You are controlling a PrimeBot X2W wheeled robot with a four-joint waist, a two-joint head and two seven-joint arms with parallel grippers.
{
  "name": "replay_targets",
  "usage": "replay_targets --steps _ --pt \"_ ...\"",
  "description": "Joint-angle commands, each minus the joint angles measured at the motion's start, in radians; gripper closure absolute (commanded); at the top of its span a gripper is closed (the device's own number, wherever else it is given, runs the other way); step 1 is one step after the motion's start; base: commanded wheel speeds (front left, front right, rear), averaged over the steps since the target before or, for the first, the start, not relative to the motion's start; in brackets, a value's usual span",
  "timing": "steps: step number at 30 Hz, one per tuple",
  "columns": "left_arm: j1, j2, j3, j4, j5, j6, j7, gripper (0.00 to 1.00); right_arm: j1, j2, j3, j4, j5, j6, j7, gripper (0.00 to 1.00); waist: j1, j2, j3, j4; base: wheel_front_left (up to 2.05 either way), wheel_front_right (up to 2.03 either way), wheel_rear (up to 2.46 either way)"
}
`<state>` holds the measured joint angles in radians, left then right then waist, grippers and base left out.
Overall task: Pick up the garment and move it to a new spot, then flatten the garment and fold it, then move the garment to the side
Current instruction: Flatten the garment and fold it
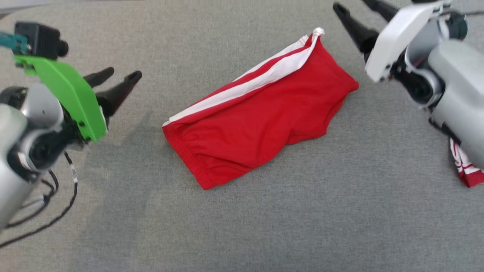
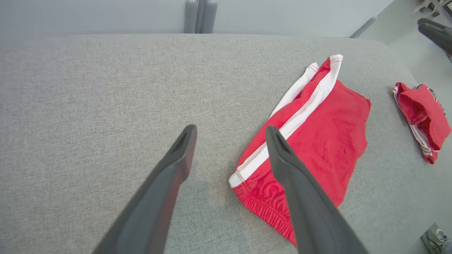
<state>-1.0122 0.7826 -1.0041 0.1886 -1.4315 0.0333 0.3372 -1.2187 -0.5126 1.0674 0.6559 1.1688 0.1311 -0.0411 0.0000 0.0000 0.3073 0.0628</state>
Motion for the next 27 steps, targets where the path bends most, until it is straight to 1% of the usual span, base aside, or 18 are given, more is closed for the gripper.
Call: replay_targets --steps 1,5,8,9,12,16,19,22,27 --pt "0.039 0.003 -0.009 -0.023 0.047 0.015 -0.055 0.00 0.043 0.015 0.005 0.019 0.009 -0.001 -0.016 0.00 0.0000 0.0000 -0.049 -0.014 0.00 0.00 0.00" --pt "0.106 -0.014 -0.006 -0.071 0.140 0.086 -0.235 0.00 0.114 0.029 0.017 0.084 0.020 -0.001 -0.041 0.00 0.0000 0.0000 -0.063 0.005 0.00 0.00 0.00" --pt "0.148 -0.033 0.000 -0.114 0.193 0.136 -0.347 0.00 0.148 0.034 0.020 0.130 0.037 -0.001 -0.044 0.00 0.0000 0.0000 -0.059 0.034 0.00 0.00 0.00" --pt "0.163 -0.048 0.004 -0.133 0.202 0.152 -0.384 0.00 0.159 0.030 0.020 0.154 0.045 -0.001 -0.041 0.00 0.0000 0.0000 -0.056 0.049 0.00 0.00 0.00" --pt "0.201 -0.082 0.015 -0.181 0.232 0.192 -0.474 0.00 0.174 0.022 0.018 0.221 0.072 -0.001 -0.012 0.00 0.0000 0.0000 -0.041 0.099 0.00 0.00 0.00" --pt "0.258 -0.123 0.022 -0.235 0.245 0.237 -0.551 0.00 0.167 0.009 0.020 0.283 0.102 -0.001 0.035 0.00 0.0000 0.0000 -0.013 0.165 0.00 0.00 0.00" --pt "0.311 -0.149 0.029 -0.251 0.235 0.247 -0.577 0.00 0.160 -0.004 0.024 0.316 0.126 -0.001 0.082 0.00 0.0000 0.0000 0.007 0.212 0.00 0.00 0.00" --pt "0.363 -0.178 0.054 -0.255 0.231 0.244 -0.593 0.00 0.147 -0.010 0.026 0.348 0.144 -0.001 0.118 0.00 0.0000 0.0000 0.023 0.251 0.00 0.00 0.00" --pt "0.426 -0.217 0.101 -0.240 0.305 0.251 -0.603 0.00 0.157 0.004 0.013 0.395 0.195 -0.001 0.209 0.00 0.0000 0.0000 0.030 0.291 0.00 0.00 0.00"
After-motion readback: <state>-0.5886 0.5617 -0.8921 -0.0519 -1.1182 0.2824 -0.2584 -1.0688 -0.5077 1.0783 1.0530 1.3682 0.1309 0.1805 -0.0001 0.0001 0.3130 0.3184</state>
